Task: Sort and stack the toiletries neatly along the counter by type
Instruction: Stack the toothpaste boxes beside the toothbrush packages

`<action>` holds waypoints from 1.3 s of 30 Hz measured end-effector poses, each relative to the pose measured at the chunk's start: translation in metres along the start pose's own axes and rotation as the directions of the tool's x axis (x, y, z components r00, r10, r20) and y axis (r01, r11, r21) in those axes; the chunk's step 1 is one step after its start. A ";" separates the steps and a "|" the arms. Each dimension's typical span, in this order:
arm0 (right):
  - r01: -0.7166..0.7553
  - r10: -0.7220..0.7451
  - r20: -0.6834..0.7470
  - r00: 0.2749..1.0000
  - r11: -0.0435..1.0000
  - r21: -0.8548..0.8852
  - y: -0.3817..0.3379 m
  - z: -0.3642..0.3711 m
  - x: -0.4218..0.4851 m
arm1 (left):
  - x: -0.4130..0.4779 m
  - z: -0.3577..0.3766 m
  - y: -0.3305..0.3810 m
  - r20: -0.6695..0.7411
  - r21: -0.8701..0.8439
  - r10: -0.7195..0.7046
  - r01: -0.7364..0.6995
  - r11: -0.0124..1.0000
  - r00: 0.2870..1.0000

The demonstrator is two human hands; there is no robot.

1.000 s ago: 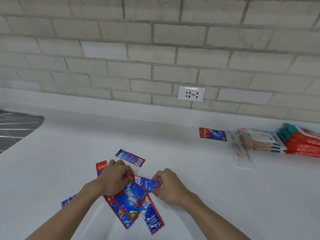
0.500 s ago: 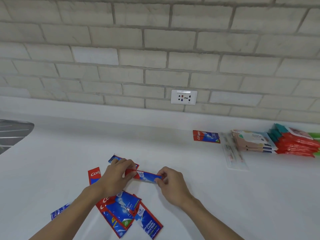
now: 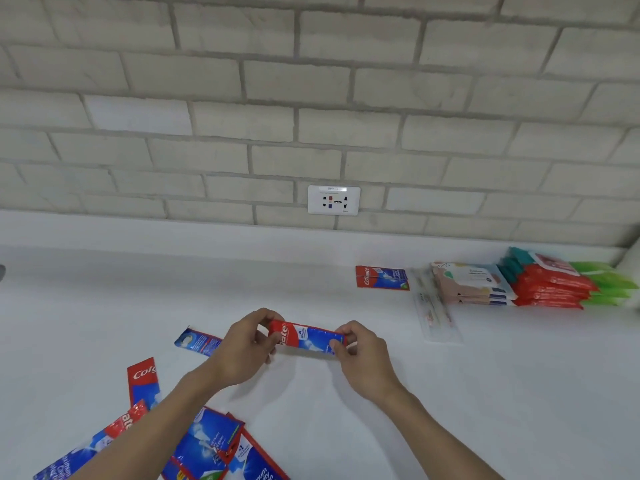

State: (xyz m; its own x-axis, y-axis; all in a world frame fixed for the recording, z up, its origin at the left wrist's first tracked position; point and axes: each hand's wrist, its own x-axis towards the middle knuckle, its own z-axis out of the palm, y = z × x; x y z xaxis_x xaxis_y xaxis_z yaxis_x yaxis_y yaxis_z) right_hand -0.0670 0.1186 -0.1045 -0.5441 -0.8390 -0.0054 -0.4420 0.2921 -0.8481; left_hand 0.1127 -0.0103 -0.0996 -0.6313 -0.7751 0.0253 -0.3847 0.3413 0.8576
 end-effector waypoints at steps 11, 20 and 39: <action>-0.080 0.096 -0.154 0.983 0.991 0.111 0.024 -0.053 0.043 | 0.057 0.057 0.038 -0.156 -0.214 -0.145 0.110 0.971 0.977; -0.089 0.098 -0.270 0.958 0.995 0.047 0.049 -0.086 0.080 | 0.096 0.105 0.050 -0.158 -0.215 -0.228 0.192 0.958 0.961; -0.023 -0.133 -0.126 0.983 0.595 -0.803 0.093 -0.100 0.130 | 0.153 0.160 0.049 -0.153 0.166 -0.131 0.156 0.974 0.980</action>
State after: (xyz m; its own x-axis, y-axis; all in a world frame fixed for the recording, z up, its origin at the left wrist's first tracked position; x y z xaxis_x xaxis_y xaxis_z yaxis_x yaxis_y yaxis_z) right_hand -0.2497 0.0829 -0.1316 -0.5661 -0.8057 0.1744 -0.8236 0.5616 -0.0791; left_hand -0.1104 -0.0276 -0.1357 -0.4650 -0.8852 -0.0090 -0.5852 0.2997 0.7535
